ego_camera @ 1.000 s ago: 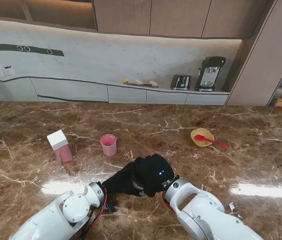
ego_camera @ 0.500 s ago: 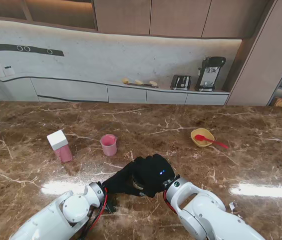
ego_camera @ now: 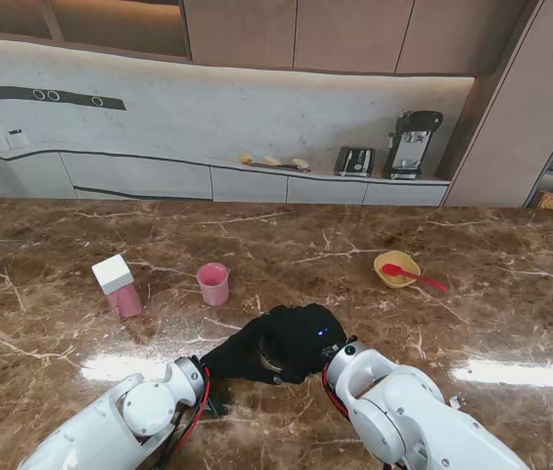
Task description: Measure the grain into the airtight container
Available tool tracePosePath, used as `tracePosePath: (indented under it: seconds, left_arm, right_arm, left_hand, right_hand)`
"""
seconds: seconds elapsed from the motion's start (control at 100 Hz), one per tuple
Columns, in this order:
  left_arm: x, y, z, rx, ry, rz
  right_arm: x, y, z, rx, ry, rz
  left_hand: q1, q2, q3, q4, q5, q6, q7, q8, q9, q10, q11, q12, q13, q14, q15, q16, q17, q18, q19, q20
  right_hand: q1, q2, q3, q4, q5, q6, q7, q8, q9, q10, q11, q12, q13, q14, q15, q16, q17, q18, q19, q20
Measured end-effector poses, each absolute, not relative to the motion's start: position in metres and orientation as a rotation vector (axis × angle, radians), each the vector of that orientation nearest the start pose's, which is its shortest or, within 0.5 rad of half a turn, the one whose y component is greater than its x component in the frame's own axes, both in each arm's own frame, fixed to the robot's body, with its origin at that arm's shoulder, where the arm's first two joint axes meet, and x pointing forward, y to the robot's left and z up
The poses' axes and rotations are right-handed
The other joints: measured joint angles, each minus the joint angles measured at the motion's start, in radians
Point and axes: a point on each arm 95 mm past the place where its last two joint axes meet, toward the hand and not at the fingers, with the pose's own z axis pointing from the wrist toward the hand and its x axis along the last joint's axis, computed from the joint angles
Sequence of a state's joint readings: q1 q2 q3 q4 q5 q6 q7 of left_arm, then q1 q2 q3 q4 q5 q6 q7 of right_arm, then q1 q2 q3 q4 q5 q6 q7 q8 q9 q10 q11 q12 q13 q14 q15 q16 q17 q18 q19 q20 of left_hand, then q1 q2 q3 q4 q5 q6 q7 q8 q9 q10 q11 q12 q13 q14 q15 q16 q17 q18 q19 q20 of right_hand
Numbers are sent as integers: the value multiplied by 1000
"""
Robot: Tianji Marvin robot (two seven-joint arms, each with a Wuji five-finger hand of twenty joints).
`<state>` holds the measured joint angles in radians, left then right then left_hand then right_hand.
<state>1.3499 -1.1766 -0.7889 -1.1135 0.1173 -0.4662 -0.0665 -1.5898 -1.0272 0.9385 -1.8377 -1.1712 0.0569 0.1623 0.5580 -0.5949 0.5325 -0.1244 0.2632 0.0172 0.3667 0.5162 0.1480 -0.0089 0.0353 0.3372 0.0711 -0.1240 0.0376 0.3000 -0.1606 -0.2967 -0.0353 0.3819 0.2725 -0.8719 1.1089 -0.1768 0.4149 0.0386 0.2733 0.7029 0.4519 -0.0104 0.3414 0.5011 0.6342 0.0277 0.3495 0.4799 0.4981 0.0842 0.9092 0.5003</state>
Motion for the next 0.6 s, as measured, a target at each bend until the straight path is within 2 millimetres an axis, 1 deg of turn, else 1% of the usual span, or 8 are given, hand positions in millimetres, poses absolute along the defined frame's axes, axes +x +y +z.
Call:
tracePosePath:
  seconds: [0.15, 0.2, 0.24, 0.25, 0.26, 0.35, 0.53, 0.6]
  left_arm:
    - [373, -89, -445, -1989, 1591, -2148]
    - [372, -89, -445, -1989, 1592, -2148]
    - [372, -89, -445, -1989, 1592, -2148]
    - [372, -89, -445, -1989, 1592, -2148]
    - [372, -89, -445, -1989, 1592, -2148]
    - [372, -89, -445, -1989, 1593, -2147]
    - [372, -89, -445, -1987, 1595, -2147]
    - [372, -89, -445, -1987, 1595, -2147]
  right_arm:
    - [336, 104, -317, 1002, 1878, 1453]
    - [338, 105, -317, 1014, 1875, 1455]
    - [338, 105, -317, 1014, 1873, 1453]
    - [338, 105, -317, 1013, 1872, 1453]
    - [338, 105, -317, 1012, 1872, 1452]
    - [338, 106, -316, 1003, 1872, 1447]
    - [339, 108, -318, 985, 1861, 1460]
    - [339, 107, -319, 979, 1852, 1471]
  left_hand:
    - [0, 0, 0, 0, 0, 0, 0, 0, 0, 0, 0, 0, 0, 0, 0, 0, 0, 0, 0, 0]
    - [0, 0, 0, 0, 0, 0, 0, 0, 0, 0, 0, 0, 0, 0, 0, 0, 0, 0, 0, 0]
    - [0, 0, 0, 0, 0, 0, 0, 0, 0, 0, 0, 0, 0, 0, 0, 0, 0, 0, 0, 0]
    - [0, 0, 0, 0, 0, 0, 0, 0, 0, 0, 0, 0, 0, 0, 0, 0, 0, 0, 0, 0]
    - [0, 0, 0, 0, 0, 0, 0, 0, 0, 0, 0, 0, 0, 0, 0, 0, 0, 0, 0, 0]
    - [0, 0, 0, 0, 0, 0, 0, 0, 0, 0, 0, 0, 0, 0, 0, 0, 0, 0, 0, 0]
    - [0, 0, 0, 0, 0, 0, 0, 0, 0, 0, 0, 0, 0, 2, 0, 0, 0, 2, 0, 0]
    - [0, 0, 0, 0, 0, 0, 0, 0, 0, 0, 0, 0, 0, 2, 0, 0, 0, 2, 0, 0]
  right_hand:
    - [0, 9, -1, 0, 1, 1, 19, 0, 32, 0, 9, 4, 1, 2, 59, 50, 23, -4, 22, 0]
    - [1, 10, -1, 0, 2, 1, 33, 10, 49, 0, 39, 26, 1, 2, 89, 63, 37, -11, 39, 0]
    - [2, 10, -1, 0, 6, 1, 52, 16, 56, 0, 43, 38, 2, 2, 107, 77, 48, -17, 55, 0]
    - [2, 10, -1, 0, 16, 1, 51, 19, 62, 0, 61, 40, 2, 2, 110, 77, 49, -20, 63, 0]
    - [3, 10, -1, 0, 17, 1, 69, 24, 63, 0, 61, 44, 2, 2, 115, 77, 51, -23, 64, 0]
    - [27, 7, -12, -2, 36, -3, 75, 36, 87, 7, 74, 69, 12, 9, 144, 112, 77, -26, 104, 8]
    - [38, -12, -47, -5, 86, -11, 101, 52, 133, 6, 92, 110, 54, 34, 190, 125, 111, -36, 154, 9]
    - [38, -13, -56, -5, 87, -11, 107, 60, 136, 6, 99, 117, 62, 39, 198, 125, 117, -36, 164, 9]
